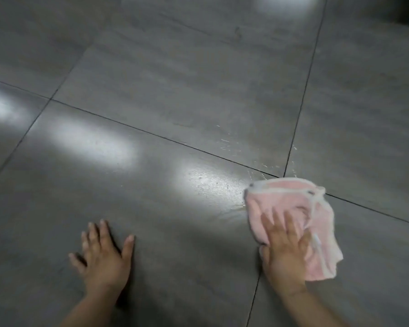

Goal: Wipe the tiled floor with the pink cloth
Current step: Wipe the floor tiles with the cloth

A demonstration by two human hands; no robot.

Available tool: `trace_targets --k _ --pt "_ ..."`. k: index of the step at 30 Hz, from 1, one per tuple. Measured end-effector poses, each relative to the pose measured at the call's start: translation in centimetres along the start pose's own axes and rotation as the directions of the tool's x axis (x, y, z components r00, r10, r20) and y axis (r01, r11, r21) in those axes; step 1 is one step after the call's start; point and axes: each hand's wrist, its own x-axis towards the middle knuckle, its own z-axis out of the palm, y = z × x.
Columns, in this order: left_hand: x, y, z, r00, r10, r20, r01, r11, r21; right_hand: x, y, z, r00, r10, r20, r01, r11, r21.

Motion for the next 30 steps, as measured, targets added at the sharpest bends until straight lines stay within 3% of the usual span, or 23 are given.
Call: trace_targets --k 1,2,4,6,7,9,11,13,14,16,18,19,20,22,23,25,26,28,30 --pt "0.3 -0.6 0.0 1.0 -0.004 0.016 0.004 1.0 -0.001 0.0 -3.4 0.8 0.981 -0.191 0.019 0.191 0.981 -0.024" --pt "0.4 -1.0 0.0 0.999 0.009 0.042 -0.009 1.0 -0.007 0.1 -6.9 1.4 0.914 -0.396 0.085 0.399 0.917 -0.021" --pt "0.9 -1.3 0.1 0.995 0.022 0.096 -0.02 1.0 -0.022 1.4 -12.2 2.1 0.681 -0.717 0.15 0.725 0.689 0.005" --pt "1.1 -1.6 0.1 0.995 0.006 0.1 -0.003 1.0 -0.029 5.7 -14.0 2.0 0.533 -0.808 0.251 0.835 0.551 0.0" --pt "1.1 -1.8 0.1 0.996 0.0 0.093 0.003 0.999 -0.032 8.3 -14.0 1.6 0.546 -0.798 0.254 0.826 0.563 -0.006" --pt "1.1 -2.0 0.2 0.996 0.011 0.085 -0.007 0.999 -0.044 13.5 -13.0 1.0 0.68 -0.698 0.225 0.719 0.695 -0.017" --pt "1.2 -2.1 0.3 0.997 0.035 0.071 -0.031 0.998 -0.054 17.4 -12.2 0.4 0.864 -0.415 0.287 0.433 0.901 0.0" --pt "1.2 -2.3 0.4 0.997 0.042 0.07 -0.038 0.998 -0.056 18.5 -14.1 -0.1 0.925 -0.172 0.339 0.181 0.983 0.006" --pt "1.3 -2.4 0.5 0.997 0.039 0.062 -0.034 0.997 -0.072 17.9 -16.0 -0.4 0.929 -0.155 0.335 0.145 0.988 0.055" --pt "1.3 -2.5 0.8 0.997 0.03 0.066 -0.024 0.995 -0.101 15.1 -19.9 0.0 0.85 -0.371 0.373 0.296 0.923 0.244" --pt "1.4 -2.4 0.9 0.997 0.023 0.08 -0.015 0.995 -0.103 11.5 -22.8 0.1 0.612 -0.682 0.401 0.548 0.731 0.406" --pt "1.4 -2.2 0.8 0.996 0.028 0.09 -0.018 0.994 -0.104 10.9 -22.8 0.2 0.535 -0.752 0.386 0.614 0.66 0.434" --pt "1.4 -2.1 0.7 0.994 0.033 0.101 -0.023 0.995 -0.099 11.1 -21.9 0.5 0.509 -0.775 0.373 0.647 0.631 0.428" --pt "1.5 -2.2 0.6 0.994 0.032 0.104 -0.024 0.997 -0.079 12.3 -18.5 1.0 0.566 -0.788 0.243 0.703 0.615 0.356" --pt "1.4 -2.2 0.5 0.994 0.032 0.106 -0.025 0.998 -0.063 13.0 -16.1 0.6 0.655 -0.726 0.209 0.657 0.684 0.317" --pt "1.2 -2.1 0.4 0.995 0.027 0.096 -0.022 0.998 -0.057 14.4 -9.9 -0.2 0.855 -0.492 0.161 0.437 0.853 0.285" --pt "1.3 -1.9 0.4 0.995 0.035 0.091 -0.029 0.998 -0.063 14.6 -6.6 -0.7 0.919 -0.347 0.184 0.298 0.921 0.251" --pt "1.1 -1.6 0.3 0.995 0.041 0.09 -0.036 0.998 -0.057 13.0 -1.9 -1.4 0.959 -0.116 0.259 0.054 0.971 0.234" --pt "0.7 -1.3 0.2 0.997 0.038 0.063 -0.034 0.998 -0.059 9.4 -2.1 -1.1 0.977 -0.166 0.136 0.144 0.976 0.161"
